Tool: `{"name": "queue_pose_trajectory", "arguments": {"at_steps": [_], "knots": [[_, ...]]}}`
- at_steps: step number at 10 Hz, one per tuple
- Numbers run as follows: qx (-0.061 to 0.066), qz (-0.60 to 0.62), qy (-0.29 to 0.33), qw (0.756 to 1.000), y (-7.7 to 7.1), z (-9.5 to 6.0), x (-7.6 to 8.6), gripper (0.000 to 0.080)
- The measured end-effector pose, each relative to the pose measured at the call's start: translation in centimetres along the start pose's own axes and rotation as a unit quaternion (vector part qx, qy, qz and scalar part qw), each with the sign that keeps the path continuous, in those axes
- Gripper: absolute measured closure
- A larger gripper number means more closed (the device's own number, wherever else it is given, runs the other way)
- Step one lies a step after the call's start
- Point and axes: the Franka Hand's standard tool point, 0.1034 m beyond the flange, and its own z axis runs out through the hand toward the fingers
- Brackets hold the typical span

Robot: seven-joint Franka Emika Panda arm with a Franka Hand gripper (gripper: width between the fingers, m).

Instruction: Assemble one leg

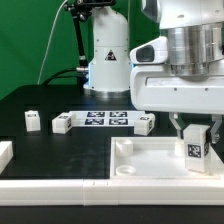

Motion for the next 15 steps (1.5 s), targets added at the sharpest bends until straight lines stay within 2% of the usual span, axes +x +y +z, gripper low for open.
{"name": "queue_pose_trajectory", "arguments": {"at_steps": [3, 6, 7, 8, 9, 10, 11, 13, 15], "knots": [[0.000, 0.140, -0.002, 0.990, -0.2, 0.1, -0.4, 0.0509], [0.001, 0.147, -0.004, 0.989, -0.2, 0.0, -0.4, 0.0509], [0.002, 0.117, -0.003, 0.993, -0.3, 0.0, -0.4, 0.0327], [0.002, 0.115, -0.004, 0.993, -0.4, 0.0, -0.6, 0.0209], [0.000, 0.055, -0.002, 0.998, -0.4, 0.0, -0.6, 0.0209], [-0.002, -0.022, 0.000, 1.000, -0.5, 0.0, -0.6, 0.0162], [-0.007, -0.094, 0.002, 0.996, -0.6, 0.1, -0.6, 0.0162], [-0.012, -0.234, -0.006, 0.972, -0.6, 0.2, 0.4, 0.0152], [-0.026, -0.340, 0.006, 0.940, -0.8, 0.1, 0.4, 0.0151]]}}
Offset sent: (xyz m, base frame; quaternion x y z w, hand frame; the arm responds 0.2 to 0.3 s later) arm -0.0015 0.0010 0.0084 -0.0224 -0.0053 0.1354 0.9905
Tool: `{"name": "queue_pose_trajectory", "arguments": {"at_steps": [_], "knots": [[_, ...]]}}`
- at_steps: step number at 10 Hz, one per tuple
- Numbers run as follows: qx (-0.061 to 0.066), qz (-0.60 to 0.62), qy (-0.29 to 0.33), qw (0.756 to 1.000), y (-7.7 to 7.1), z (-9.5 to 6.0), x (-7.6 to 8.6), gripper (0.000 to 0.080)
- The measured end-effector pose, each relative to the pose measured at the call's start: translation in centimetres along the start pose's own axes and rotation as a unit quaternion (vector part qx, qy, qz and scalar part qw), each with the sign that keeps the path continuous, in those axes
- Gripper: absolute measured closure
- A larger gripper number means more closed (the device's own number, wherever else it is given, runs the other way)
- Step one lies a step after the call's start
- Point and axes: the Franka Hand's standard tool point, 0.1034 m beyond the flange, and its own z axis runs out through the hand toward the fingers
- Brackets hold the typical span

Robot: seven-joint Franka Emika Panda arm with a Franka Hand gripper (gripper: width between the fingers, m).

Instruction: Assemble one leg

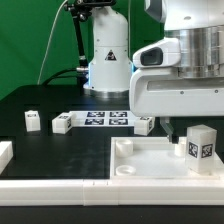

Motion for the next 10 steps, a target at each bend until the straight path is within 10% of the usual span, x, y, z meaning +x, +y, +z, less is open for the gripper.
{"name": "queue_pose_trajectory", "arguments": {"at_steps": [6, 7, 10], "knots": [[-0.003, -0.170, 0.000, 0.985, 0.48, -0.11, 0.22, 0.0181], [-0.003, -0.170, 0.000, 0.985, 0.49, -0.11, 0.22, 0.0360], [-0.003, -0.155, 0.000, 0.988, 0.48, -0.10, 0.22, 0.0509]]}}
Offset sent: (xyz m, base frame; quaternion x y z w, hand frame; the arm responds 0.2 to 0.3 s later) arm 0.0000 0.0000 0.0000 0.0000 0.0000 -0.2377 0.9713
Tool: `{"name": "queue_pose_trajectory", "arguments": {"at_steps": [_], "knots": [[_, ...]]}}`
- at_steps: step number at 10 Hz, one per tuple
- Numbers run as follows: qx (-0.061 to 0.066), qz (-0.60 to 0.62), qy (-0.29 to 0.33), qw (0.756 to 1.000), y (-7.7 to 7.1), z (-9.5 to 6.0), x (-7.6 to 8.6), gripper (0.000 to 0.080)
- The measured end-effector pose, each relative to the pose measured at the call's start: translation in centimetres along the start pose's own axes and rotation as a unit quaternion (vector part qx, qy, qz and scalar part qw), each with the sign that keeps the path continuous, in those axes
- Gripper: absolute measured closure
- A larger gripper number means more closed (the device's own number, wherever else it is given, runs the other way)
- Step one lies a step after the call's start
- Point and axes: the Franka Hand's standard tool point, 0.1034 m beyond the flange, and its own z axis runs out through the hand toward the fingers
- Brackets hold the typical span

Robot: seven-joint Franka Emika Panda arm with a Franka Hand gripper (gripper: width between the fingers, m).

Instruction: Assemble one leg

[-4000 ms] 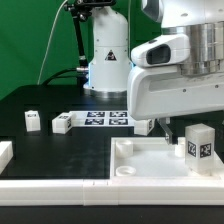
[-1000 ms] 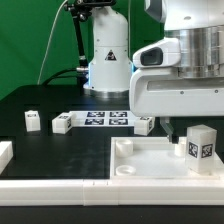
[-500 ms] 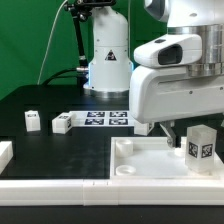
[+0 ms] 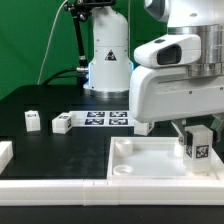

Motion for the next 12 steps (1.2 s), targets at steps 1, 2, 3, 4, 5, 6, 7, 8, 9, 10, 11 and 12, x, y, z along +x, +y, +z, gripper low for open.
{"name": "queue_pose_trajectory", "arguments": {"at_steps": [1, 2, 3, 4, 5, 6, 7, 8, 9, 10, 11, 12], "knots": [[0.003, 0.028, 0.000, 1.000, -0.09, 0.01, 0.00, 0.0509], [0.008, 0.122, 0.000, 0.992, -0.22, 0.04, -0.17, 0.0509], [0.008, 0.189, 0.001, 0.982, -0.19, 0.06, -0.38, 0.0509], [0.009, 0.257, 0.004, 0.966, -0.07, 0.17, -0.44, 0.0509], [0.013, 0.325, 0.008, 0.946, 0.05, 0.20, -0.42, 0.0509], [0.016, 0.377, 0.014, 0.926, 0.16, 0.20, -0.31, 0.0508], [0.019, 0.427, 0.015, 0.904, 0.20, 0.21, -0.31, 0.0508], [0.019, 0.484, 0.013, 0.875, 0.24, 0.22, -0.34, 0.0508], [0.021, 0.527, 0.009, 0.849, 0.25, 0.23, -0.40, 0.0508], [0.022, 0.566, 0.006, 0.824, 0.24, 0.25, -0.47, 0.0508], [0.027, 0.617, 0.001, 0.787, 0.30, 0.25, -0.50, 0.0508], [0.029, 0.643, -0.001, 0.765, 0.30, 0.26, -0.51, 0.0508]]}}
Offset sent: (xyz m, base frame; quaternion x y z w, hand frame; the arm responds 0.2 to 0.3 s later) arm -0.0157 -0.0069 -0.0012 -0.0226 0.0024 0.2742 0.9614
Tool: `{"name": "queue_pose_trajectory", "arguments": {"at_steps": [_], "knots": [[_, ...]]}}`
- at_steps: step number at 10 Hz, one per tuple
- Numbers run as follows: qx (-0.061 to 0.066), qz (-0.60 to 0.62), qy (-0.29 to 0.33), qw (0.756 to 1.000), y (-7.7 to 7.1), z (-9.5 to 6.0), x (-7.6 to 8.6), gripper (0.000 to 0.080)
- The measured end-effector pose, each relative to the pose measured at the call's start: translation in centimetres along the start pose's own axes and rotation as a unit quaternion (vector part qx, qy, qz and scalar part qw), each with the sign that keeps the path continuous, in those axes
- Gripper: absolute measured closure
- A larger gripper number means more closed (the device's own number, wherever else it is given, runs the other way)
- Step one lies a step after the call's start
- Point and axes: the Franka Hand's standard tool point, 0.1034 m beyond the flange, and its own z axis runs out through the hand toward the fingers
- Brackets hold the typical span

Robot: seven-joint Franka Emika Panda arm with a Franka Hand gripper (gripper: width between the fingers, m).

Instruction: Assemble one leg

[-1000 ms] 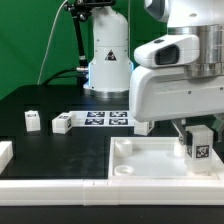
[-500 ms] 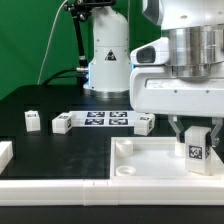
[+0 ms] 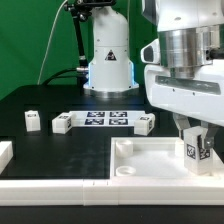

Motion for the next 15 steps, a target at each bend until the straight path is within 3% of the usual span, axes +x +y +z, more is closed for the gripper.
{"name": "queue_pose_trajectory", "arguments": {"at_steps": [3, 4, 5, 6, 8, 9, 13, 15], "knots": [[0.001, 0.071, -0.004, 0.997, 0.0, 0.1, -0.2, 0.0507], [0.001, 0.056, -0.004, 0.998, 0.0, 0.1, -0.2, 0.0318], [0.000, 0.029, -0.005, 1.000, 0.0, 0.1, -0.2, 0.0318], [-0.002, 0.013, -0.005, 1.000, 0.0, 0.1, -0.5, 0.0188], [-0.003, -0.104, -0.006, 0.995, -0.1, 0.1, -0.8, 0.0161], [-0.011, -0.166, -0.009, 0.986, -0.1, 0.0, -1.0, 0.0151], [-0.033, -0.406, -0.001, 0.913, -0.4, 0.0, -1.0, 0.0151], [-0.039, -0.512, 0.000, 0.858, -0.4, -0.1, -0.6, 0.0151]]}}
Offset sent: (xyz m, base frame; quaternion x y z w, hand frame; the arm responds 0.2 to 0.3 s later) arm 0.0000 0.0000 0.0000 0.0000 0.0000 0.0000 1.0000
